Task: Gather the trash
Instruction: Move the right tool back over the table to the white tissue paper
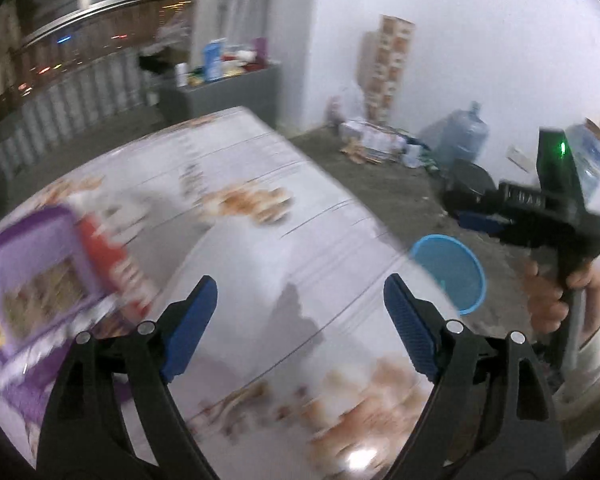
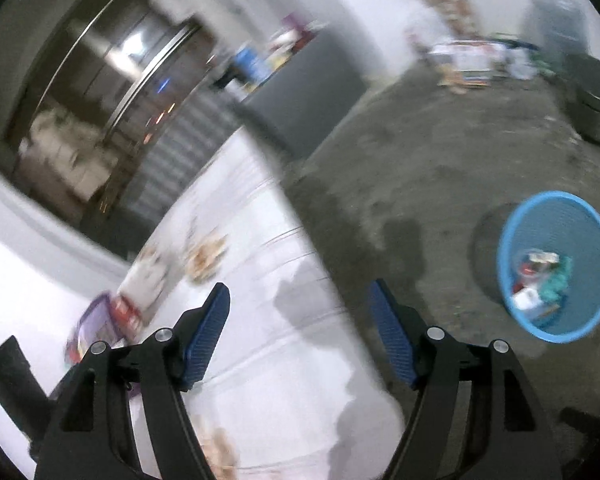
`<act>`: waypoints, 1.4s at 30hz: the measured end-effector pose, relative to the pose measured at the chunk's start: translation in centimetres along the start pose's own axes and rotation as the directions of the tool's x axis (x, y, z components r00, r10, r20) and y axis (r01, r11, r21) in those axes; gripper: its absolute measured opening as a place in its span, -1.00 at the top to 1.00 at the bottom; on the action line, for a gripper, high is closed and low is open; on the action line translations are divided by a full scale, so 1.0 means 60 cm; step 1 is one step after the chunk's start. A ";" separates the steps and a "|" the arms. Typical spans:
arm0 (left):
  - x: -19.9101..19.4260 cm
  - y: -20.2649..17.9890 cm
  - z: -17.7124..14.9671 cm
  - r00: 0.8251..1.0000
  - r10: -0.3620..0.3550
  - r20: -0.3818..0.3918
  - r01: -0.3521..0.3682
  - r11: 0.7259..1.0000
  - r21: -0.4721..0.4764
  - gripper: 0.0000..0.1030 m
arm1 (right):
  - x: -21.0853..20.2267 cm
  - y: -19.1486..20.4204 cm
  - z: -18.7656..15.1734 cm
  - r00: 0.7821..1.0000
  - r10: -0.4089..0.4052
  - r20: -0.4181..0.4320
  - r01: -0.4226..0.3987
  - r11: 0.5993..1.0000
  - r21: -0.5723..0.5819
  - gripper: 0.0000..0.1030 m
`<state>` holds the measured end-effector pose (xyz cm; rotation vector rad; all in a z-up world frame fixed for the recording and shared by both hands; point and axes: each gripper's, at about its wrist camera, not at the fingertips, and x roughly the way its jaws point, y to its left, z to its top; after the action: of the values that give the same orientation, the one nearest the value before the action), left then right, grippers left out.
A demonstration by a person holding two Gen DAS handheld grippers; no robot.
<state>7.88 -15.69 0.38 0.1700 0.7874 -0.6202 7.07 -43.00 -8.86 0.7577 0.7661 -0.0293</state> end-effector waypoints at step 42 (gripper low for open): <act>0.021 0.096 -0.119 0.994 -0.094 -0.060 0.081 0.977 -0.198 0.76 | 0.126 0.193 -0.107 0.916 -0.143 -0.375 -0.005 0.930 -0.366 0.77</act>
<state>7.55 -8.96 -5.97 -0.0239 0.9213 -0.6187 11.98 -28.56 -9.67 0.3829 1.1500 0.2035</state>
